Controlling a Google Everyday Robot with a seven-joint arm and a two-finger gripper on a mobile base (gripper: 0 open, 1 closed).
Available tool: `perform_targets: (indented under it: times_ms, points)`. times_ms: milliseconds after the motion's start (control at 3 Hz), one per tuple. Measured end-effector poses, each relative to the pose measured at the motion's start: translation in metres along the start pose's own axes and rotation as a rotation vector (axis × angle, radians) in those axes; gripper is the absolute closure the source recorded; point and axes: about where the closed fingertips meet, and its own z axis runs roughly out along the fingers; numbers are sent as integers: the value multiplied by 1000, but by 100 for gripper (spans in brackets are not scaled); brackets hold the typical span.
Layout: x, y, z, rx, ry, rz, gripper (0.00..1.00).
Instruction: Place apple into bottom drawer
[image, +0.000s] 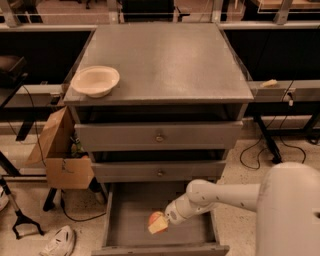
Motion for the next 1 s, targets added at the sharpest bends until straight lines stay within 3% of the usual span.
perform_targets:
  times_ms: [667,1000]
  points:
    - [36,-65,91,56,-37,289,100]
    - [51,-81,119,84,-23,420,84]
